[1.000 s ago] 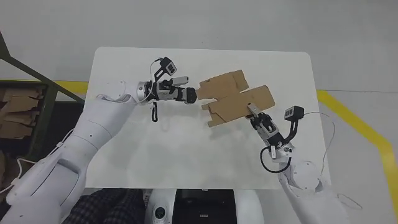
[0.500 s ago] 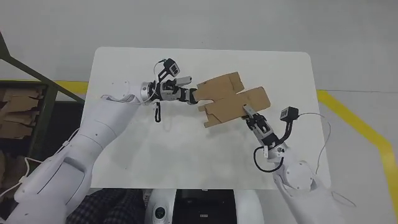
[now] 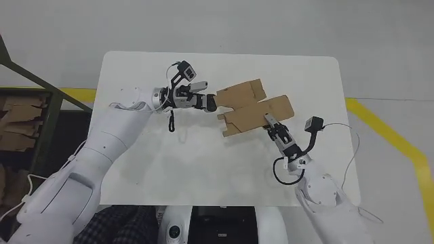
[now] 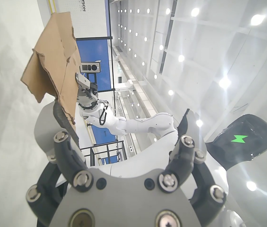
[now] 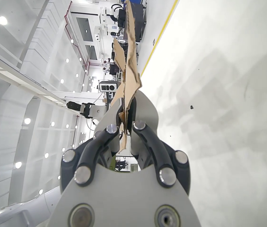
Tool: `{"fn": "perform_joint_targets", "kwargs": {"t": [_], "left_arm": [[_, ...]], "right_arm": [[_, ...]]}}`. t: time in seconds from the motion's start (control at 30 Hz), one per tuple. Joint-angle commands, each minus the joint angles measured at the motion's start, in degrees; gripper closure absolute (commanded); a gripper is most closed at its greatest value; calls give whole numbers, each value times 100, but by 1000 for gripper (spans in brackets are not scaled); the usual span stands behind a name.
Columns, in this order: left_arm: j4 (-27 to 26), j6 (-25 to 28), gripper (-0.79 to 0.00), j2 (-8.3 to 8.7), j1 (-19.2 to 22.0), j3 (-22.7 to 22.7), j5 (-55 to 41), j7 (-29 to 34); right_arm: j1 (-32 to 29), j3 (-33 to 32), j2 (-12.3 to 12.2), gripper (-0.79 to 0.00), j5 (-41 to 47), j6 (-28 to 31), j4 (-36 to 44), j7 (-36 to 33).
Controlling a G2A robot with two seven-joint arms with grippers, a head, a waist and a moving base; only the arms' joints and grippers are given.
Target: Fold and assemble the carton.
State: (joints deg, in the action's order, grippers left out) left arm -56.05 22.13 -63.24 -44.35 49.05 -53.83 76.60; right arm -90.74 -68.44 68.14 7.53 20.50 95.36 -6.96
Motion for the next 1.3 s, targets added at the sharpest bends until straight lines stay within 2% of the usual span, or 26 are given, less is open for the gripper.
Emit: {"fn": "perform_joint_targets", "kwargs": {"t": [0.0,0.83,1.0,1.27], "left_arm": [[-25,-26,-785,-13,-13,18,43,-24],[78,-53,-785,-198,22,167,645,-395],[103,-79,-610,-224,22,204,749,-448],[81,106,-542,-243,40,180,1561,-908]], "right_arm": [[-10,5,7,0,-31,23,17,10],[-159,-108,61,0,-155,93,249,-73],[-162,-119,74,0,-162,98,241,-86],[-153,-140,94,0,-198,92,241,-92]]}}
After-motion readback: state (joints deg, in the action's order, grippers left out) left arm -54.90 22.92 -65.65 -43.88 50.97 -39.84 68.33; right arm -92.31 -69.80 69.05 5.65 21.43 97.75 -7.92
